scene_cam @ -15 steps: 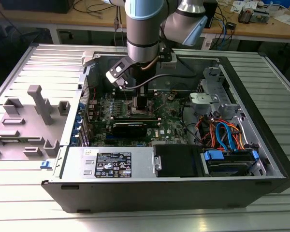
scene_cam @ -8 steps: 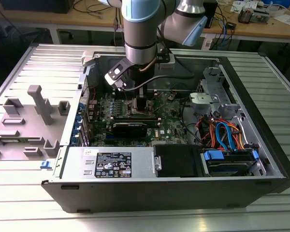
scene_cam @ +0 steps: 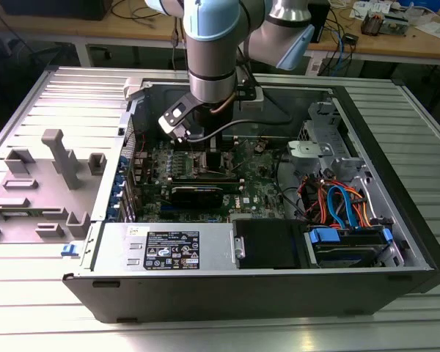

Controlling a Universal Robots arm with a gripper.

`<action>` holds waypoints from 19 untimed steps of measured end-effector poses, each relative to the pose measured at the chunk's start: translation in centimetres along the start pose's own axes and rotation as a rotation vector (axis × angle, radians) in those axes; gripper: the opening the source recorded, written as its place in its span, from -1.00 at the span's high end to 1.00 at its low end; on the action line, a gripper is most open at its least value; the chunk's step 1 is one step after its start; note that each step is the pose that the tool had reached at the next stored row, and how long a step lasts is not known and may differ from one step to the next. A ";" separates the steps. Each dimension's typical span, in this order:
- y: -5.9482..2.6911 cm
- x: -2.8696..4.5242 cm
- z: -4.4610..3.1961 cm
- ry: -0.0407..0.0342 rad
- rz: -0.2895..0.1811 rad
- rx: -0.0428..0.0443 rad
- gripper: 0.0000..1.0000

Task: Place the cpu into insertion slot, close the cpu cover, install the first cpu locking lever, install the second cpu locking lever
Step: 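Place the cpu into insertion slot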

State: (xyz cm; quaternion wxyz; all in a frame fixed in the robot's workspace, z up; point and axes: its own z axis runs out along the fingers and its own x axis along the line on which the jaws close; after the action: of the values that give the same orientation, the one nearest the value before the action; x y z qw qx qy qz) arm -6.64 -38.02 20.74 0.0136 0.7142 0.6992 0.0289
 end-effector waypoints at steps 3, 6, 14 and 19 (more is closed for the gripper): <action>-0.08 -0.01 0.21 0.0004 -0.012 0.0004 -0.09; -0.17 -0.02 0.41 0.0025 -0.042 0.0009 -0.09; -0.19 -0.02 0.55 0.0026 -0.047 0.0012 -0.09; -0.18 -0.02 0.57 0.0026 -0.047 0.0011 -0.09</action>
State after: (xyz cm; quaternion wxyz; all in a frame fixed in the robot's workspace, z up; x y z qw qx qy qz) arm -6.79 -38.02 20.16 0.0130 0.6976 0.7158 0.0291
